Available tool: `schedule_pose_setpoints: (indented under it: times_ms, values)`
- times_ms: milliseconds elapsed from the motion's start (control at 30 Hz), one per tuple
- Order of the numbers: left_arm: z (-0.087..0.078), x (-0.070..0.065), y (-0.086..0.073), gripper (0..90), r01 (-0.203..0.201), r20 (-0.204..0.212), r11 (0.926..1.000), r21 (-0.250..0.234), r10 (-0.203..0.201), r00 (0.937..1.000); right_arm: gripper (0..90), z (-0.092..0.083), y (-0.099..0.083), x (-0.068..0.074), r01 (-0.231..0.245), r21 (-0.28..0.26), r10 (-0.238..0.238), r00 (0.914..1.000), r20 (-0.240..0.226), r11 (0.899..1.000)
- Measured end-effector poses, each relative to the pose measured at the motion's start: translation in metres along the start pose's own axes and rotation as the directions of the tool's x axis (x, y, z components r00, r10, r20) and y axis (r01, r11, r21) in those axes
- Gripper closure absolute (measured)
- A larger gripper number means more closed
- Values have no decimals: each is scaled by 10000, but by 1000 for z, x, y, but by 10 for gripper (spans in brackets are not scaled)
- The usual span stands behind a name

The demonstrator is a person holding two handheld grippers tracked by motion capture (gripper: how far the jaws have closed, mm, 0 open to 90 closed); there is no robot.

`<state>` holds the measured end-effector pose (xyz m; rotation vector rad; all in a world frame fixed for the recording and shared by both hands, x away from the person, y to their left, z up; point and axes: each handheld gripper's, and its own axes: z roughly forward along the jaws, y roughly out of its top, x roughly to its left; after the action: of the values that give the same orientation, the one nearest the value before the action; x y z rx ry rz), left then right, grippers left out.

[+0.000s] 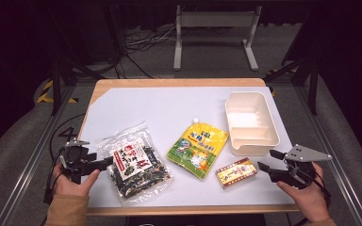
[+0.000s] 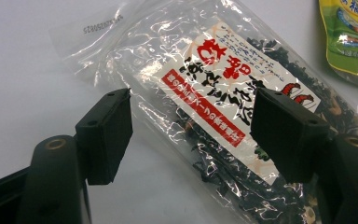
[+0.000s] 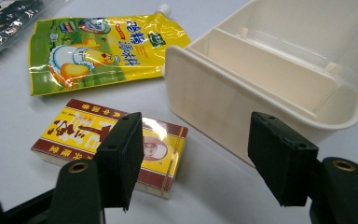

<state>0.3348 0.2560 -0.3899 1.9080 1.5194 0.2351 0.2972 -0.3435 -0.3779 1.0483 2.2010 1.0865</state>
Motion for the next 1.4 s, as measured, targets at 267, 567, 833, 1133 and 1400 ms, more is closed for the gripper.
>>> schedule_pose_setpoints:
  times_ms: [267,567,833,1133,1400]
  values:
    - [14,17,0,310,587,226,9977,346,-595,9980,349,3,-1,2,91,145,-90,9999,-49,9999]
    - [28,34,5,352,1125,347,9922,543,-1145,9928,349,6,-1,4,174,174,-172,9998,-135,9997]
    - [41,36,6,373,1360,502,9861,958,-1412,9887,344,9,-2,5,208,270,-203,9997,-166,9994]
    - [53,26,6,475,1117,287,9841,1384,-1168,9927,341,10,-1,8,389,358,-382,9991,-188,9986]
    - [55,20,4,603,1123,-111,9866,1180,-1118,9937,342,12,-1,9,454,414,-446,9988,-208,9981]
